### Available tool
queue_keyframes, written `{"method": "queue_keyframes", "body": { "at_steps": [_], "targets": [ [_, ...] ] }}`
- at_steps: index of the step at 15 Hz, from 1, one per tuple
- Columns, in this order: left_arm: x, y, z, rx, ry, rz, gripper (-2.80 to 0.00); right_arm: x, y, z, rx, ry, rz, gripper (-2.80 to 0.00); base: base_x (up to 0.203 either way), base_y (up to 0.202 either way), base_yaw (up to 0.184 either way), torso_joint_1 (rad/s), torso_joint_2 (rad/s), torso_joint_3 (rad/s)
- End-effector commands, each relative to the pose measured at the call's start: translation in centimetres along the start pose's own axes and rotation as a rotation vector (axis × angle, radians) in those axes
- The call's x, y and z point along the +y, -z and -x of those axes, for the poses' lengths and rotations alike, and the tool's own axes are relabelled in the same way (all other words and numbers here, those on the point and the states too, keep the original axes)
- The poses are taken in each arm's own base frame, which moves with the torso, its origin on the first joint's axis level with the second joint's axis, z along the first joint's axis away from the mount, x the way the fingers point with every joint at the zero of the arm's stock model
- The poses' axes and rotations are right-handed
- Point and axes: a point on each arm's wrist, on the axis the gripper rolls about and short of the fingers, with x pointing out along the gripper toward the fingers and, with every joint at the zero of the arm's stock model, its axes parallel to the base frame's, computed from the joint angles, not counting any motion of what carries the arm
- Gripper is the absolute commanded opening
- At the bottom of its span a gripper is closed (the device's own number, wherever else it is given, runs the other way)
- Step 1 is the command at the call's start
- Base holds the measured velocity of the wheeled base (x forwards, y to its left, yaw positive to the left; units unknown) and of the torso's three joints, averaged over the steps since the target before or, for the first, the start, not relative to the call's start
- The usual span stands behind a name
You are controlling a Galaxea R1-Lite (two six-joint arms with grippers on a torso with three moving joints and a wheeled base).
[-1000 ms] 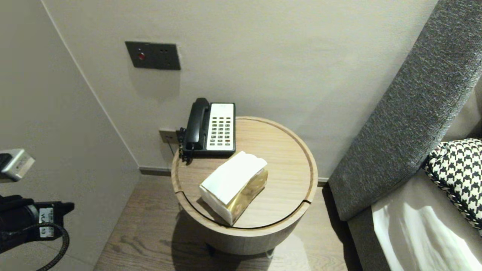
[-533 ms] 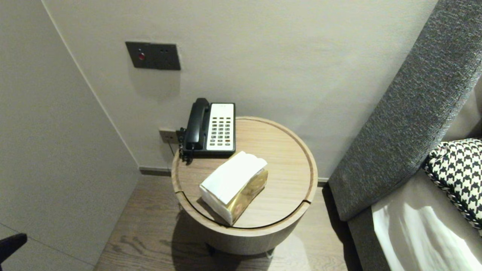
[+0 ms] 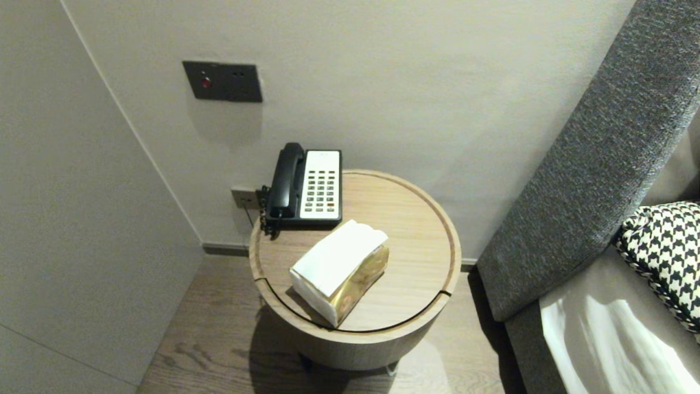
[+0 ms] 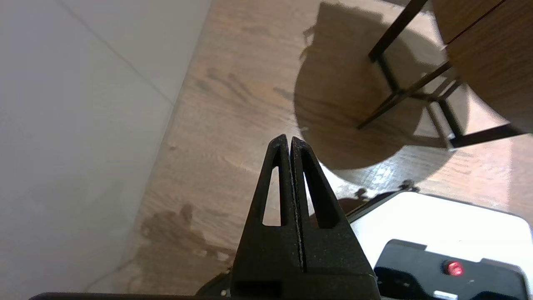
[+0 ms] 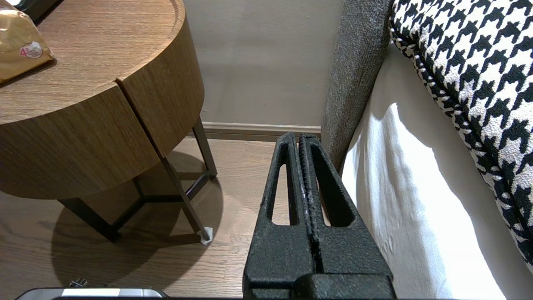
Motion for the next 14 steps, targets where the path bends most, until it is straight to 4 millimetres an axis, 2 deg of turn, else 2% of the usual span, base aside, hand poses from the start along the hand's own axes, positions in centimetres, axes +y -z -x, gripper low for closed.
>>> {"method": "queue_keyframes", "body": {
  "at_steps": [1,8,14],
  "targets": [
    [0.2,1.4,0.0,-0.004,-0.007,0.002,-2.8,0.0,1.1,-0.2,0.039,0.002,0.0,-2.8,0.0,0.0,0.0,0.0,0.0,0.0],
    [0.5,3.0,-0.2,-0.012,-0.111,0.04,-2.8,0.0,1.1,-0.2,0.039,0.002,0.0,-2.8,0.0,0.0,0.0,0.0,0.0,0.0],
    [0.5,3.9,0.4,-0.097,-0.05,0.034,-2.8,0.0,1.1,-0.2,0.039,0.0,0.0,-2.8,0.0,0.0,0.0,0.0,0.0,0.0]
  ]
}}
